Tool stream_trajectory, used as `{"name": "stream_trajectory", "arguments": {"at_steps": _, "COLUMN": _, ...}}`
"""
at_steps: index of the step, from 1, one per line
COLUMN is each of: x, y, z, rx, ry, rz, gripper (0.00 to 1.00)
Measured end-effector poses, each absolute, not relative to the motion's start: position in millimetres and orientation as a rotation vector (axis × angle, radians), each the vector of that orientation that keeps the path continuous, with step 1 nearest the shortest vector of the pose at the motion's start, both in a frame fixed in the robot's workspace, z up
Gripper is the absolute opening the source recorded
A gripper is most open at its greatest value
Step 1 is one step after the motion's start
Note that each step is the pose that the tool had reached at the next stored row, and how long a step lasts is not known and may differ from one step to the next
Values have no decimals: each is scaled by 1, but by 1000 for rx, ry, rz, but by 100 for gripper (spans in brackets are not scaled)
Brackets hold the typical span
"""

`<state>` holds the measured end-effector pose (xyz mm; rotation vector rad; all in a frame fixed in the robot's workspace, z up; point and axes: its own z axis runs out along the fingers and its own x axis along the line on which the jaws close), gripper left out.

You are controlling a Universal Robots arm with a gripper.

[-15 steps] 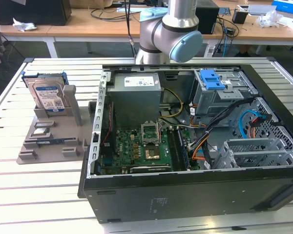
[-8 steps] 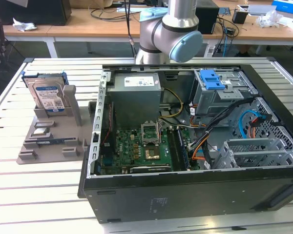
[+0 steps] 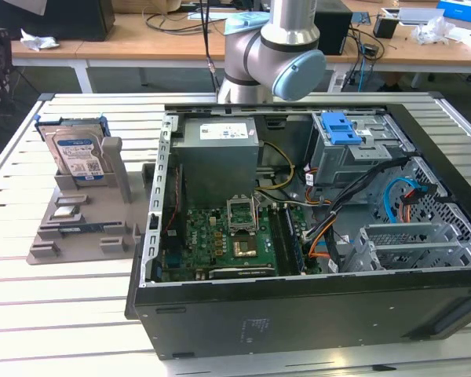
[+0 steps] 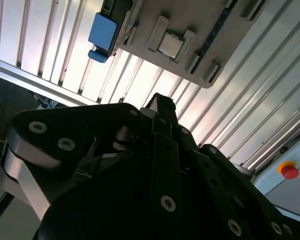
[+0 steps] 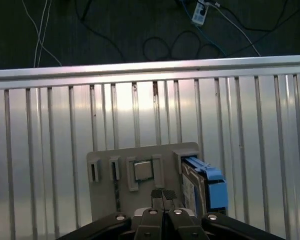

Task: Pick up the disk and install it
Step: 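Pick up the disk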

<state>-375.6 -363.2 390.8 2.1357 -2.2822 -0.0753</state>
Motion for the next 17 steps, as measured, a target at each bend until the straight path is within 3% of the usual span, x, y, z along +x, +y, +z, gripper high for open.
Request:
{"name": "stream_trajectory", "arguments": {"at_steps": 6, "x": -376, "y": -363, "z": 391, "rx": 2133, "ry": -2285, "rz": -75, "gripper": 11}}
{"name": "stream_trajectory", "arguments": {"at_steps": 9, "x": -376, "y": -363, "z": 391, "rx": 2132, "ry": -2286, "rz": -75, "gripper": 29}}
{"name": "stream_trajectory", "arguments": {"at_steps": 10, "x": -376, "y": -363, "z": 391, "rx": 2132, "ry": -2286, "rz": -75, "gripper": 29}}
{"name": "stream_trajectory", "arguments": {"at_steps": 13, "x": -376, "y": -363, "z": 391, "rx": 2130, "ry": -2288, "rz": -75, "gripper": 48}}
{"name": "stream_trajectory", "arguments": {"at_steps": 17, "x": -376, "y": -362, "z": 391, "rx": 2128, "ry": -2289, "rz": -75, "gripper": 48}}
